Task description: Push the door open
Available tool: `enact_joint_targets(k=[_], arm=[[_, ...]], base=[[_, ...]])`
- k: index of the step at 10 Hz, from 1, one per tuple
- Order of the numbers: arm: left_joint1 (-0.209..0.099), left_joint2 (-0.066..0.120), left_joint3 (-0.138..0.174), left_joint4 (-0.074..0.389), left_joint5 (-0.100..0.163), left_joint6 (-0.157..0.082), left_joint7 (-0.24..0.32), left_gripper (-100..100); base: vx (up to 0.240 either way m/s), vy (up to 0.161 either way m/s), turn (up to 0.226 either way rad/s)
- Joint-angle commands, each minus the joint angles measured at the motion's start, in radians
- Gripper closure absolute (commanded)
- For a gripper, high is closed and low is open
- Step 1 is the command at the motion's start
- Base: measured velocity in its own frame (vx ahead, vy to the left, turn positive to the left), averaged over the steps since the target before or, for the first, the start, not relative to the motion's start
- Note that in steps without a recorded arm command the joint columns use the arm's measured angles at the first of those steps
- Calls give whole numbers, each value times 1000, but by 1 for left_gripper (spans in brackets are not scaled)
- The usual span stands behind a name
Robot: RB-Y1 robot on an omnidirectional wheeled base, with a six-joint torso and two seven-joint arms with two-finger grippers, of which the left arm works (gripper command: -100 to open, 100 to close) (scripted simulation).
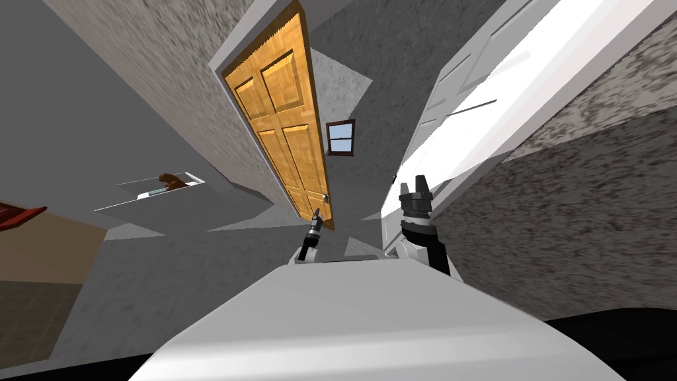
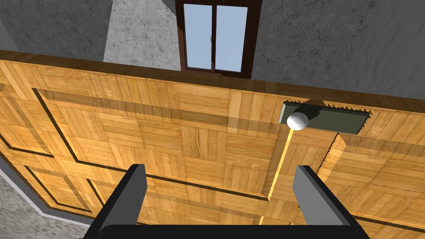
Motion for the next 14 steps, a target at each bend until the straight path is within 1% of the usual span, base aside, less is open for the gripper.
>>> enact_joint_targets(k=[1, 6, 12, 13, 14], arm=[[-21, 2, -6, 47, 5, -12, 2, -100], [-70, 5, -26, 165, 18, -40, 4, -100], [-123, 7, -48, 292, 31, -69, 5, -100], [-138, 8, -55, 329, 35, -78, 6, -100], [-146, 8, -58, 348, 37, -82, 6, -100]], base=[[60, 78, -87], [69, 87, -89], [61, 84, -77], [72, 89, -122], [86, 125, -70]])
